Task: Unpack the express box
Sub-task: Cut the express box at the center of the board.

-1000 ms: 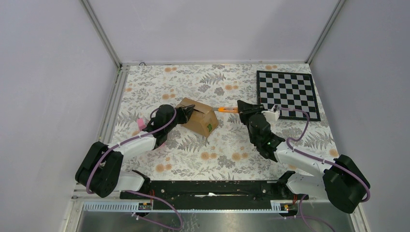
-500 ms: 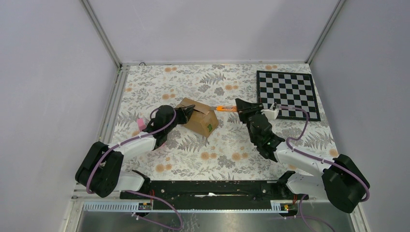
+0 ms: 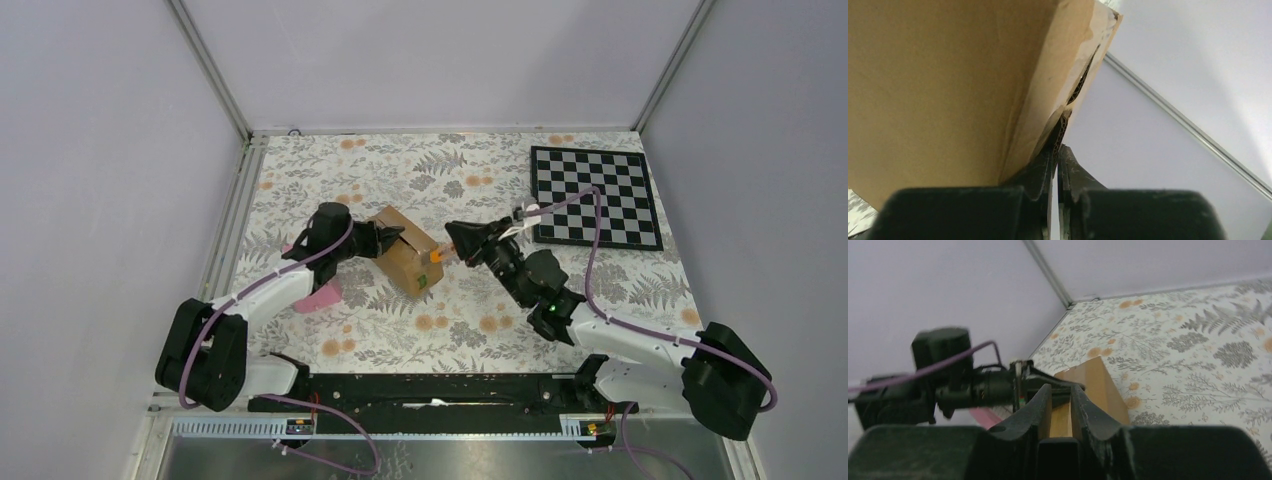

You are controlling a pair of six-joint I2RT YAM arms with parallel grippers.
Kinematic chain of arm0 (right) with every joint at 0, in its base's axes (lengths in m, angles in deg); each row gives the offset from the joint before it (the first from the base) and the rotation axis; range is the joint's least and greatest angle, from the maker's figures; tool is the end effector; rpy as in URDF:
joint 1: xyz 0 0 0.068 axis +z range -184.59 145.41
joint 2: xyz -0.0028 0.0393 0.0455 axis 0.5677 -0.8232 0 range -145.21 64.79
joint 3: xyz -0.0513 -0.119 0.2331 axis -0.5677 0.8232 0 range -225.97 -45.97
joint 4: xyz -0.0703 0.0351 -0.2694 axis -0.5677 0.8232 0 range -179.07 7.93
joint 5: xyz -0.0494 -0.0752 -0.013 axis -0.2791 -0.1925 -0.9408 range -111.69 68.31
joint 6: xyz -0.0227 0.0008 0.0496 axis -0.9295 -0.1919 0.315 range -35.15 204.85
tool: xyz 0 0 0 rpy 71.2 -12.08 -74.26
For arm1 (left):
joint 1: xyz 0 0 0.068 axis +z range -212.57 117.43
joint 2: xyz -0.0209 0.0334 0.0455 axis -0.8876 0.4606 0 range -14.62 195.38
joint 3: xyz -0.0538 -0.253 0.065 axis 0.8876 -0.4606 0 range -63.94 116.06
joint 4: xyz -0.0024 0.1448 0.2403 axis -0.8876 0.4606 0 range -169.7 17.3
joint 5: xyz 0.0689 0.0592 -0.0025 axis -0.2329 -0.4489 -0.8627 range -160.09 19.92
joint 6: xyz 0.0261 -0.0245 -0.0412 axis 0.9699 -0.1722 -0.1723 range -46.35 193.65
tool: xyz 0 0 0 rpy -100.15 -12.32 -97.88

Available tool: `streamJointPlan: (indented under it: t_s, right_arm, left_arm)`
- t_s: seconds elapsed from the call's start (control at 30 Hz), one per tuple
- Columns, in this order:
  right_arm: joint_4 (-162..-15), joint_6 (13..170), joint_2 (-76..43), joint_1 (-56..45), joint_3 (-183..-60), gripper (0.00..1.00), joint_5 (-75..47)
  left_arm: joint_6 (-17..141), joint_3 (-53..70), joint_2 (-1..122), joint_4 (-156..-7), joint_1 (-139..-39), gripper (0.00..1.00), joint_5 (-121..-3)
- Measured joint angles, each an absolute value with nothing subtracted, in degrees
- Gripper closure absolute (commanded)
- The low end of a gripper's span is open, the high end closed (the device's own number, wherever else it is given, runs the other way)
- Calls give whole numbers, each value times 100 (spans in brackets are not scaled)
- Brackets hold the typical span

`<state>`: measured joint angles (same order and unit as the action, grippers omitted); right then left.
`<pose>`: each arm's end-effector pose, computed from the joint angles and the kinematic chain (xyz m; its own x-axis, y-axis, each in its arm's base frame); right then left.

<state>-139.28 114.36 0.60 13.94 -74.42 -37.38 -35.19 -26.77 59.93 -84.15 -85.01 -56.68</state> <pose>0.1822 0.1913 0.2665 -0.1259 0.5737 -0.8093 -0.5587 0.6331 0.5357 0.2654 -0.1187 0.1889 -0.3593 -0.8477 0.3903 -0.6534 -0.0701 -0.7537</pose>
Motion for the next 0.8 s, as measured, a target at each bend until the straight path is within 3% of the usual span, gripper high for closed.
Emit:
streamJointPlan:
  t_s: [0.37, 0.8]
  right_arm:
    - [-13616, 8831, 366, 2354, -8032, 100, -2761]
    - [-12400, 7100, -36, 3344, -8917, 100, -2085]
  left_arm:
    - [-1985, -1969, 6327, -6994, -7987, 100, -4319]
    - [-1014, -1667, 6788, -6472, -7874, 100, -3246]
